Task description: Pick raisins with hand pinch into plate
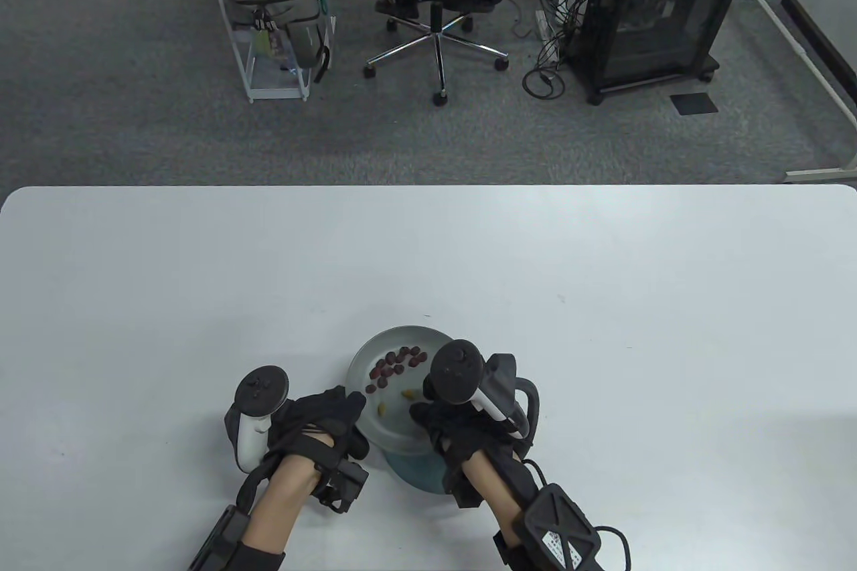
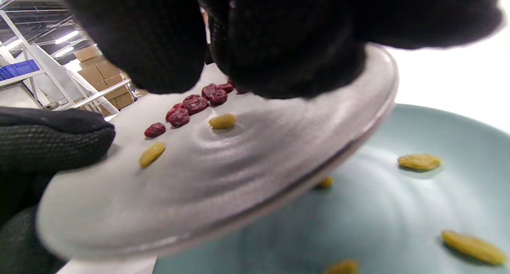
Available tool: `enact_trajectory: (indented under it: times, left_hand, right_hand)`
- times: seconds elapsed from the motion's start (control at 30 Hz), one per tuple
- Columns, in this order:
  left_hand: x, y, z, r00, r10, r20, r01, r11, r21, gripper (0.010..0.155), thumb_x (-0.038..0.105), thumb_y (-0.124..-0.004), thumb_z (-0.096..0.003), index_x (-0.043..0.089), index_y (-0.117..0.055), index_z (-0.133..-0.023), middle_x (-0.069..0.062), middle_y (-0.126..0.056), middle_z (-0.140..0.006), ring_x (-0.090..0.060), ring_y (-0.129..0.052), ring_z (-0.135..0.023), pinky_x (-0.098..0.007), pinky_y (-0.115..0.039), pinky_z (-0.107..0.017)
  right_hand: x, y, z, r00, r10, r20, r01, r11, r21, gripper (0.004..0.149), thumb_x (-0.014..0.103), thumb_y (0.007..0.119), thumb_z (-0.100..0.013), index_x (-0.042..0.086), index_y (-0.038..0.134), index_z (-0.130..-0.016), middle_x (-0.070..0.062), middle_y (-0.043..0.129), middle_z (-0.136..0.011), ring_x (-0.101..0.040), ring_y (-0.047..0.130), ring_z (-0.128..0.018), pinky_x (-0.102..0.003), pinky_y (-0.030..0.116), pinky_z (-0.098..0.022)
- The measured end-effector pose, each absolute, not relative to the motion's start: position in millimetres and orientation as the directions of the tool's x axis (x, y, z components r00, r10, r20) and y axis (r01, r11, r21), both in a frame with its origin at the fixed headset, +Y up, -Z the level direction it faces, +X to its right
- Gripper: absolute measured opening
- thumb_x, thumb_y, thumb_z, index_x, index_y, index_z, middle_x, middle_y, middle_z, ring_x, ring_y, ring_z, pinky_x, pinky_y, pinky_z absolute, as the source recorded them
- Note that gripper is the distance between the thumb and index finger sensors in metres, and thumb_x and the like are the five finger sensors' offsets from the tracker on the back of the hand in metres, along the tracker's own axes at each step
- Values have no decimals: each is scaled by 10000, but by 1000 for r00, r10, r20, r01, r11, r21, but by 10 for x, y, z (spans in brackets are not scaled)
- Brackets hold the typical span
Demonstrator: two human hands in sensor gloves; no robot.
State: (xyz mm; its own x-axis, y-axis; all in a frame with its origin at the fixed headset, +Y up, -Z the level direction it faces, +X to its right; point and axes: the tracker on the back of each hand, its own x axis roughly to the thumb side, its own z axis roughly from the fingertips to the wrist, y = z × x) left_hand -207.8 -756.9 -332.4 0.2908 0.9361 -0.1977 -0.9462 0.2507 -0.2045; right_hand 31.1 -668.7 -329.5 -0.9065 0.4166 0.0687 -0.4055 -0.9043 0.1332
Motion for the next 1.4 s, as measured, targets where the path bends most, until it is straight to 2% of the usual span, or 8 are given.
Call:
enact_trajectory:
  times: [0.23, 0.37, 0.73, 1.1, 1.4]
  left_hand:
    - [-2001, -7558, -3302, 305, 935, -182, -938, 261, -230, 518, 306, -776, -489, -125, -775, -777, -172, -1115, -532, -236, -1095, -137, -382, -860, -113]
    - [-1963, -7560, -3291, 312, 933, -178, -933, 266, -242, 518, 306, -777, -488, -124, -777, -777, -171, -1115, -532, -236, -1095, -136, -382, -859, -113]
    - [-1918, -7579, -3288, 326, 929, -174, -925, 276, -261, 518, 305, -777, -488, -124, -776, -777, -172, -1115, -532, -235, -1095, -138, -382, -860, -113]
    - [-1918, -7581, -3295, 316, 933, -175, -928, 265, -261, 519, 305, -777, -488, -127, -774, -777, -175, -1114, -532, -238, -1095, -137, -384, -859, -113]
    - [-1908, -7574, -3303, 307, 935, -179, -929, 254, -268, 520, 302, -779, -487, -130, -775, -775, -179, -1114, -529, -239, -1094, -133, -384, -859, -111]
  right_hand:
    - [320, -6734, -3348, -919, 393, 33, -385, -912, 145, 548, 424, 984, -395, 88, 888, -817, -107, 1035, -577, -55, 1058, -108, -202, 953, -19]
    - [309, -6766, -3373, -932, 363, 9, -356, -917, 178, 545, 423, 991, -394, 88, 893, -814, -104, 1039, -570, -41, 1059, -72, -182, 950, 16]
    - [219, -6771, -3465, -964, 266, 10, -260, -948, 185, 555, 435, 981, -397, 99, 880, -827, -94, 1036, -590, -49, 1063, -90, -186, 953, -1]
    - [92, -6802, -3551, -986, 166, 26, -158, -969, 193, 537, 434, 986, -392, 87, 910, -794, -92, 1059, -546, -50, 1062, -71, -189, 948, 14]
    - [59, -6803, -3584, -989, 143, 29, -134, -969, 208, 525, 430, 996, -384, 83, 925, -771, -87, 1067, -520, -54, 1062, -67, -192, 945, 16]
